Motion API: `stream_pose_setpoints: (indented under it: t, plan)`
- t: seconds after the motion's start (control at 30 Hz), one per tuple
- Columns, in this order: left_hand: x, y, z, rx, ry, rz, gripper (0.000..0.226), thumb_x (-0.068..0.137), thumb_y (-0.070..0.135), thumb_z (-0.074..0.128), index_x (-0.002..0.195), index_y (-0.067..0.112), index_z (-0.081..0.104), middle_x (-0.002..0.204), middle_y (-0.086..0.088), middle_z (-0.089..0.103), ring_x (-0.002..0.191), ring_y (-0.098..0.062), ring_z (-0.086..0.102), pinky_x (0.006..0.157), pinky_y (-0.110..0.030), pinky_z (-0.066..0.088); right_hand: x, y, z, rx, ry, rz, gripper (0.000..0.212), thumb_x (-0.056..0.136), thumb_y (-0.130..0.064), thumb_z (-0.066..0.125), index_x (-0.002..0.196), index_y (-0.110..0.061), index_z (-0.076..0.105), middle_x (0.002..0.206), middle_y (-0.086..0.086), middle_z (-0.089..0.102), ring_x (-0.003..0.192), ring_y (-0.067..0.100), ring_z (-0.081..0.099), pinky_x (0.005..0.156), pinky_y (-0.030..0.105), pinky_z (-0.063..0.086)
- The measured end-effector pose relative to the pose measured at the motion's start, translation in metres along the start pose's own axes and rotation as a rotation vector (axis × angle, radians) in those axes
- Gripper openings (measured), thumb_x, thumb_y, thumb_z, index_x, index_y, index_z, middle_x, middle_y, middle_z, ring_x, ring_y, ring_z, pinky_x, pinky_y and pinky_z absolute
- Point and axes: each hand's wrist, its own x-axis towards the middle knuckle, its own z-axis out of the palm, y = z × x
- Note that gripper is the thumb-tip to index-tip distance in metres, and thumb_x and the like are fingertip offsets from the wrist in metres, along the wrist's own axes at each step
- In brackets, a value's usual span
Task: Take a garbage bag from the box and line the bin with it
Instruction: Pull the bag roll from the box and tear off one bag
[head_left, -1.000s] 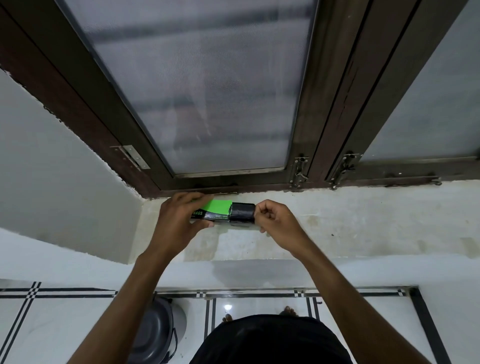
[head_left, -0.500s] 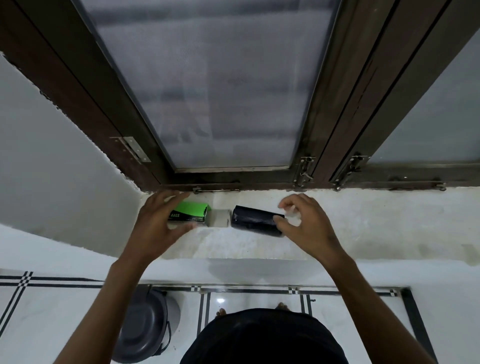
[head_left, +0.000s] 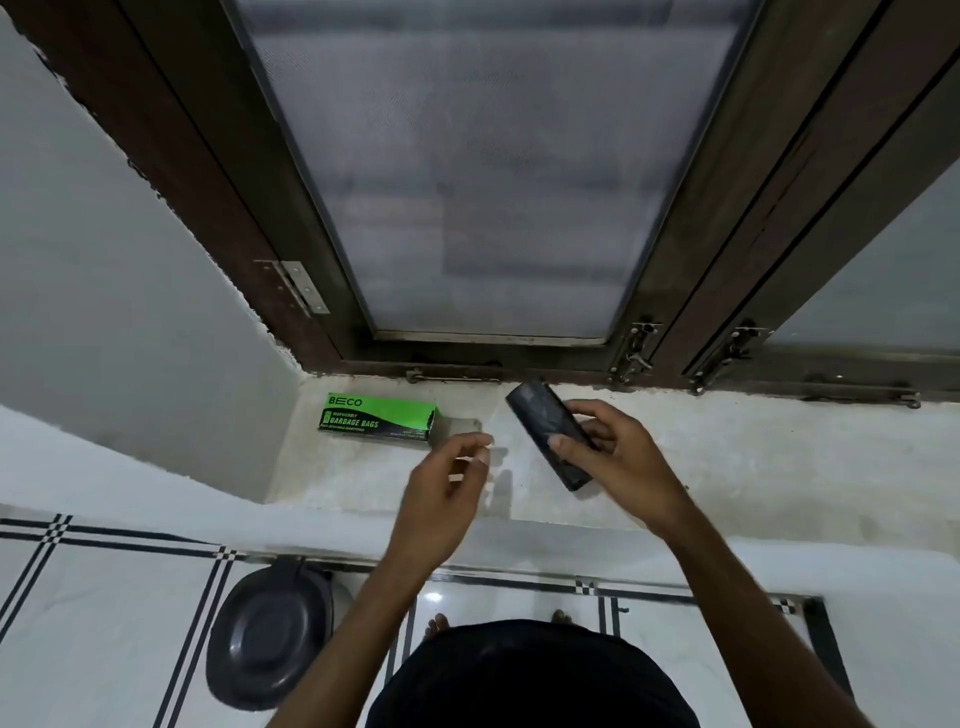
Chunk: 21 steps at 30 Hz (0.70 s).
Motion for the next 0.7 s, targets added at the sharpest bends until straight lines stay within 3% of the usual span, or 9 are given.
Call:
stream_pose_setpoints:
  t: [0.07,0.17,0.27,0.37,0.5,0.7]
  plan:
    - [0.002,0.009,0.012,-0.203,-0.09,-0.11,0.031,0.102,0.029,0.053,0.132,0.025,0.06,0.123,0.011,0.067,0.107,0.004,0.064,0.089,-0.014,0.052,-0.009,-0.007,-0.004,0.198,0.001,0.014,0.031,0.091,-0.016,0.069,0.12,-0.024,0.064,0.105,-0.002,0.076,0.093,0.009,0.072,0.075,0.018,0.056]
    - [0.013,0.023,0.026,-0.483,-0.23,-0.22,0.033,0.103,0.031,0.049,0.13,0.018,0.063,0.124,0.001,0.072,0.113,-0.009,0.068,0.097,-0.026,0.055,-0.019,-0.011,-0.001,0.286,-0.017,0.009,0.029,0.09,-0.018,0.069,0.119,-0.019,0.069,0.107,0.0,0.076,0.099,0.014,0.071,0.083,0.024,0.056]
    - [0.024,0.033,0.04,-0.555,-0.265,-0.235,0.029,0.102,0.027,0.053,0.124,0.012,0.065,0.118,-0.009,0.074,0.11,-0.019,0.07,0.093,-0.035,0.058,-0.026,-0.008,0.005,0.237,0.115,-0.012,0.022,0.09,-0.02,0.07,0.112,-0.017,0.075,0.101,0.0,0.077,0.095,0.015,0.072,0.084,0.024,0.056]
    - [0.031,0.033,0.045,-0.551,-0.186,-0.268,0.033,0.092,0.029,0.068,0.121,0.014,0.066,0.111,-0.005,0.075,0.105,-0.02,0.071,0.088,-0.034,0.059,-0.027,-0.002,0.006,0.125,0.256,-0.06,0.011,0.09,-0.019,0.072,0.096,-0.013,0.079,0.087,0.001,0.077,0.084,0.014,0.071,0.076,0.024,0.055]
    - [0.035,0.029,0.047,-0.683,-0.326,-0.361,0.056,0.08,0.043,0.077,0.127,0.013,0.066,0.121,-0.01,0.073,0.114,-0.026,0.069,0.098,-0.046,0.056,-0.028,-0.002,0.006,0.203,0.224,-0.021,0.012,0.093,-0.013,0.068,0.084,-0.006,0.072,0.079,0.013,0.07,0.074,0.014,0.064,0.073,0.029,0.053]
    - [0.04,0.036,0.053,-0.92,-0.369,-0.443,0.058,0.085,0.026,0.071,0.138,0.008,0.056,0.13,-0.017,0.068,0.117,-0.03,0.066,0.104,-0.048,0.051,-0.025,-0.014,-0.002,0.281,0.171,-0.01,0.018,0.101,-0.015,0.054,0.089,-0.006,0.065,0.082,0.005,0.069,0.078,0.014,0.063,0.074,0.031,0.052]
